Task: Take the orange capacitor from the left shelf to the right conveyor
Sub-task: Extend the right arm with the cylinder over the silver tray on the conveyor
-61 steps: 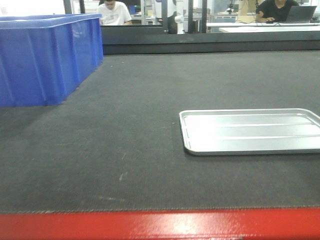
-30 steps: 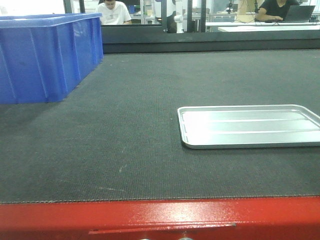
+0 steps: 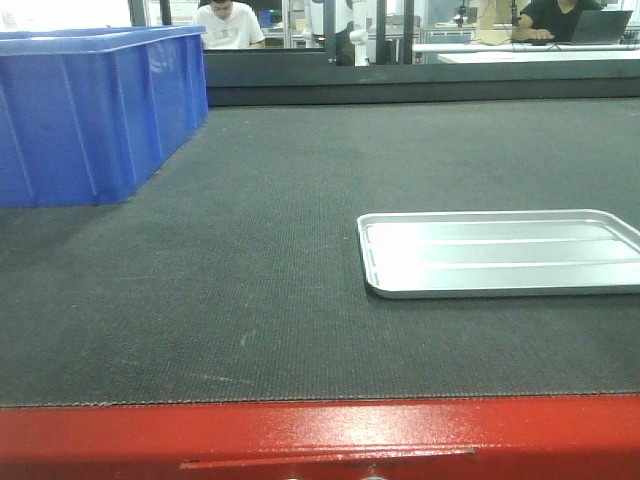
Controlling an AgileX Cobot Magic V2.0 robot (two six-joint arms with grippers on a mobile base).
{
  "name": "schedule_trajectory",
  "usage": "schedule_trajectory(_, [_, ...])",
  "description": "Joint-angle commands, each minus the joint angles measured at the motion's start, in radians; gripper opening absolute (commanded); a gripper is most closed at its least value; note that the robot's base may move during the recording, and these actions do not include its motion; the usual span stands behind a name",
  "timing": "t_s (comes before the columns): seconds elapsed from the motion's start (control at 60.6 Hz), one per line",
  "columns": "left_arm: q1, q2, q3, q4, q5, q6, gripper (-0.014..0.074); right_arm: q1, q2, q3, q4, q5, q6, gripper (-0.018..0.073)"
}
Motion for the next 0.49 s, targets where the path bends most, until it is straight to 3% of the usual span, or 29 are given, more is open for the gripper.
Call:
schedule_trajectory(0.0, [0.0, -0.009, -0.005, -0.003, -0.09, -0.002, -0.0127, 0.0, 0.013, -0.03, -0.006, -0.105, -0.006, 0.0133])
schedule_trajectory(0.33, [0.0, -0.009, -0.005, -0.003, -0.09, -0.002, -0.0127, 0.0, 0.025, -0.01, -0.014, -0.101, -0.006, 0.0133])
schedule_trajectory(0.478, [0.0, -0.009, -0.005, -0.003, -0.09, -0.002, -0.0127, 0.0, 0.166, -0.075, -0.013, -0.121, -0.006, 0.0133])
